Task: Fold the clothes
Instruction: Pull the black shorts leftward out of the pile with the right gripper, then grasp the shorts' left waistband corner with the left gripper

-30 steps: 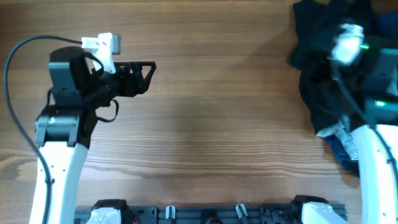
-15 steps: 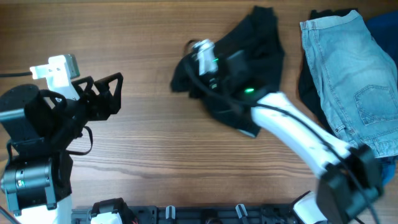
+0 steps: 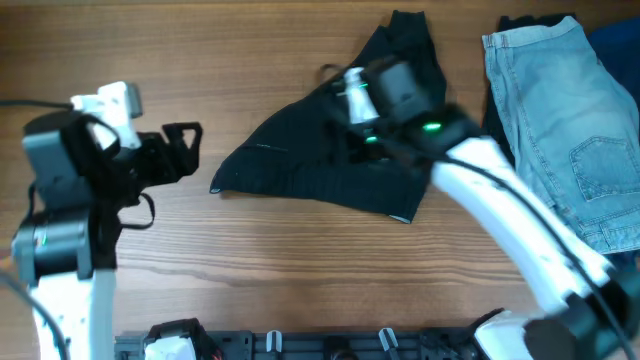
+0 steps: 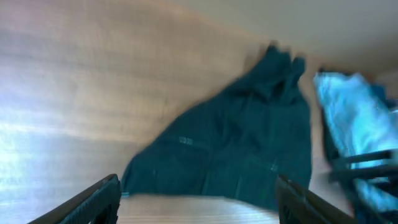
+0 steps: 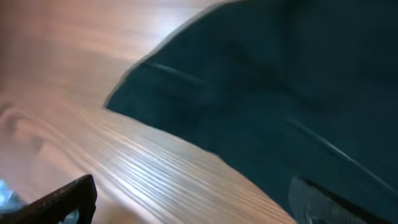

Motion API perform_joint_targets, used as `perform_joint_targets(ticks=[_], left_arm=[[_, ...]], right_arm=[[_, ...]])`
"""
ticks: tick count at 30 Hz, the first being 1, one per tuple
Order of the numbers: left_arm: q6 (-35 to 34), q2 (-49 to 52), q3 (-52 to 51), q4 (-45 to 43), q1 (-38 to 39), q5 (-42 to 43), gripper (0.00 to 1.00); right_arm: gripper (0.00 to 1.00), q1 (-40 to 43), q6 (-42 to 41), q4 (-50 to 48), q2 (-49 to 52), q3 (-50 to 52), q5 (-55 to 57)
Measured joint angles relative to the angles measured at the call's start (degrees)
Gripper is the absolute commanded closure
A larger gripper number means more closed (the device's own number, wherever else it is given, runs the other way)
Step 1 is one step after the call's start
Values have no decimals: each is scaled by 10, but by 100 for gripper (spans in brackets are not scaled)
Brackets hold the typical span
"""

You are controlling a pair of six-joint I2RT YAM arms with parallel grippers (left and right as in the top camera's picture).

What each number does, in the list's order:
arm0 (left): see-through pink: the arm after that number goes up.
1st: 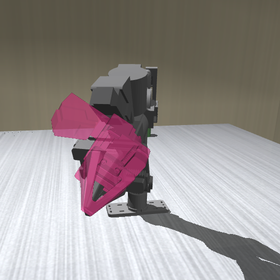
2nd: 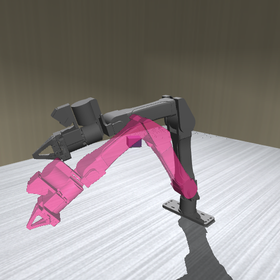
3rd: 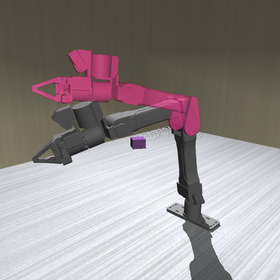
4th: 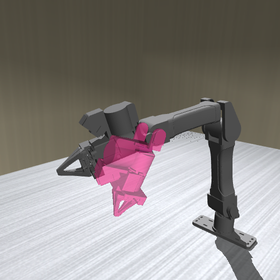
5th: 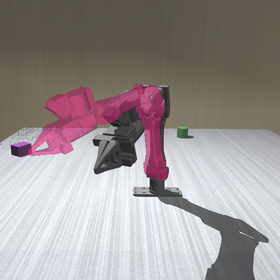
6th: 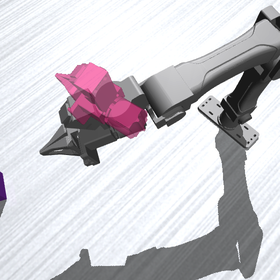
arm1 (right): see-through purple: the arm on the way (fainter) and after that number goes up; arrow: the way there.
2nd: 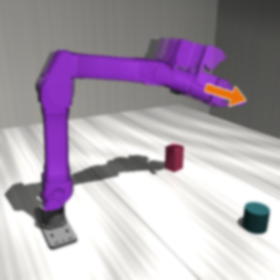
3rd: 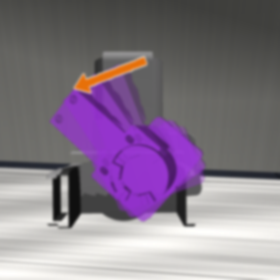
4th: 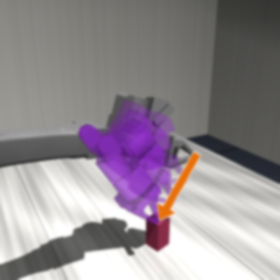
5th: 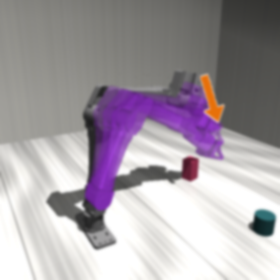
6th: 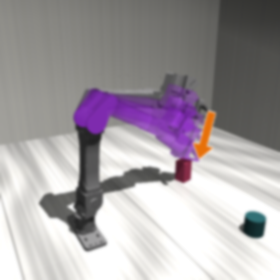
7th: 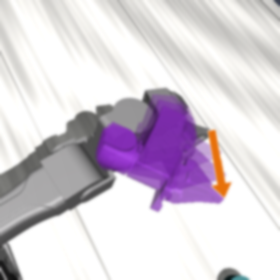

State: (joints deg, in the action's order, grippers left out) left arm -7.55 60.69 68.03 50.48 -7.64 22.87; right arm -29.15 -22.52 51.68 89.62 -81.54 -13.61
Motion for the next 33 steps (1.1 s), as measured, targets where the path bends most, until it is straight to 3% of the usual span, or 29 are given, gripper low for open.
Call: perform_joint_targets(ticks=[4, 9, 18, 33], left_arm=[[22, 78, 1, 36, 38, -6, 22], [34, 196, 2, 83, 58, -40, 22], [35, 369, 2, 89, 58, -80, 26], [52, 392, -1, 19, 58, -92, 22]], right_arm=[[0, 54, -24, 115, -27, -3, 31], [0, 62, -47, 121, -26, 56, 46], [2, 62, -76, 28, -25, 211, 66], [3, 68, -81, -162, -15, 358, 111]])
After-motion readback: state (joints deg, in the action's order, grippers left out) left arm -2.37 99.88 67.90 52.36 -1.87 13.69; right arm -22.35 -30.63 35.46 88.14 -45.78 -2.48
